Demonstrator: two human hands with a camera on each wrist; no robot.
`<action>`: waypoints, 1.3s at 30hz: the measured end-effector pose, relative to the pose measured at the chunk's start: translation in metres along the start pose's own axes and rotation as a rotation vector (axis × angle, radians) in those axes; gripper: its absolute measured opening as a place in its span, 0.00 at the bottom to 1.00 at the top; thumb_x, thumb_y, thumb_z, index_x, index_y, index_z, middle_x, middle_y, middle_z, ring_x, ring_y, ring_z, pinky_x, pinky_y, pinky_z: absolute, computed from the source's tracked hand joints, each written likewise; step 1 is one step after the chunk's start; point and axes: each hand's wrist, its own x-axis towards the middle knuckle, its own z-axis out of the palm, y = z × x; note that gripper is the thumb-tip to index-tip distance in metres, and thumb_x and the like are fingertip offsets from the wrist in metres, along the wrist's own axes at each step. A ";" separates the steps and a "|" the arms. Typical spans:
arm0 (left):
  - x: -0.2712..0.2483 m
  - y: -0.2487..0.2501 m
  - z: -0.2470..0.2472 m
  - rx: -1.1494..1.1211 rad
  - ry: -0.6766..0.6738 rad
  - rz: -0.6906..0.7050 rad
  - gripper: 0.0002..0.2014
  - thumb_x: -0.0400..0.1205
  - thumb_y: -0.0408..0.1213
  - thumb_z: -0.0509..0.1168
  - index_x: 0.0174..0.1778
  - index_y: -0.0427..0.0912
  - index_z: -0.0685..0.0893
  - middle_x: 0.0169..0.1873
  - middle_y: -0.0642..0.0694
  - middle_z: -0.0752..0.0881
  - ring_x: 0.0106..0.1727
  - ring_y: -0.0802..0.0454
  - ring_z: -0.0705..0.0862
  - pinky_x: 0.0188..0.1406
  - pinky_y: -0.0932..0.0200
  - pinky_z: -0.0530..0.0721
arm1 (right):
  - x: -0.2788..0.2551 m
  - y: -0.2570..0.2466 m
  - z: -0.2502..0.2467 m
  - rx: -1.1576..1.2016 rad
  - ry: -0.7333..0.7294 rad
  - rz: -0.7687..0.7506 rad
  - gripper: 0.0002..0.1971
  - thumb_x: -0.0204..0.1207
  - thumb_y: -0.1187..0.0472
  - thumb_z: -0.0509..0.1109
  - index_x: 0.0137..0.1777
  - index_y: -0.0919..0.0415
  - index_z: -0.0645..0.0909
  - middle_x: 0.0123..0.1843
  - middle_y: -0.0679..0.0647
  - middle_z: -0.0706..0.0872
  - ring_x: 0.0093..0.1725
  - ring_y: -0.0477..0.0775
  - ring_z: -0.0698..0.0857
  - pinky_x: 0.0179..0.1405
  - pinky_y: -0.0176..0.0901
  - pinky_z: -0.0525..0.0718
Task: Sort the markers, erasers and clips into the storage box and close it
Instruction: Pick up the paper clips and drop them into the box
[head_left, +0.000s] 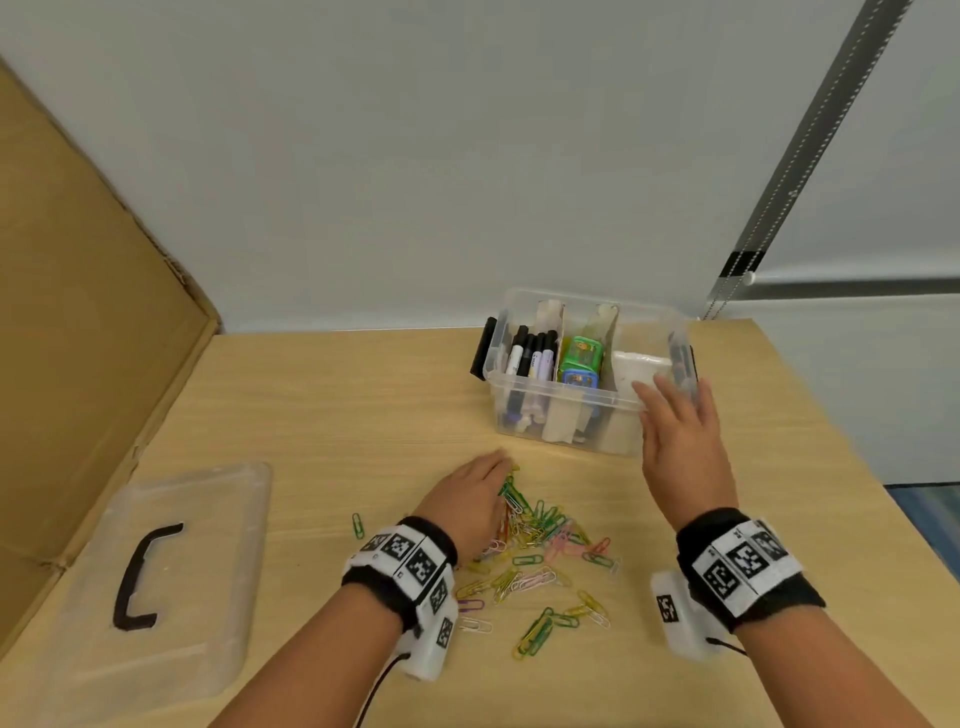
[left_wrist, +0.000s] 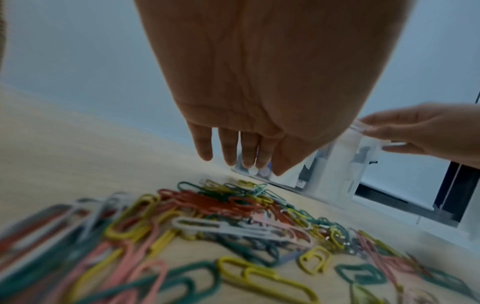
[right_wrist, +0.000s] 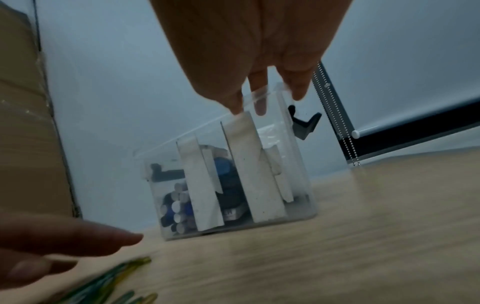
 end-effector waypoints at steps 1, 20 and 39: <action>0.005 0.000 0.001 0.013 -0.052 -0.011 0.28 0.87 0.38 0.49 0.83 0.43 0.50 0.84 0.46 0.50 0.84 0.49 0.51 0.83 0.56 0.50 | -0.001 -0.004 0.003 0.012 0.018 -0.006 0.20 0.83 0.62 0.60 0.75 0.56 0.74 0.77 0.57 0.73 0.82 0.70 0.57 0.79 0.58 0.58; -0.081 -0.033 0.001 -0.043 0.187 -0.215 0.26 0.86 0.42 0.51 0.82 0.46 0.56 0.83 0.49 0.56 0.82 0.52 0.56 0.80 0.61 0.51 | -0.024 -0.039 0.010 0.253 -0.003 -0.263 0.18 0.82 0.61 0.63 0.71 0.51 0.77 0.76 0.48 0.75 0.83 0.60 0.59 0.74 0.52 0.71; -0.072 -0.003 0.019 0.030 0.092 -0.166 0.35 0.79 0.52 0.65 0.81 0.55 0.57 0.73 0.52 0.67 0.72 0.50 0.65 0.69 0.54 0.74 | -0.073 -0.061 0.039 0.030 -0.731 -0.216 0.34 0.68 0.37 0.72 0.72 0.43 0.66 0.64 0.50 0.66 0.64 0.52 0.69 0.64 0.46 0.77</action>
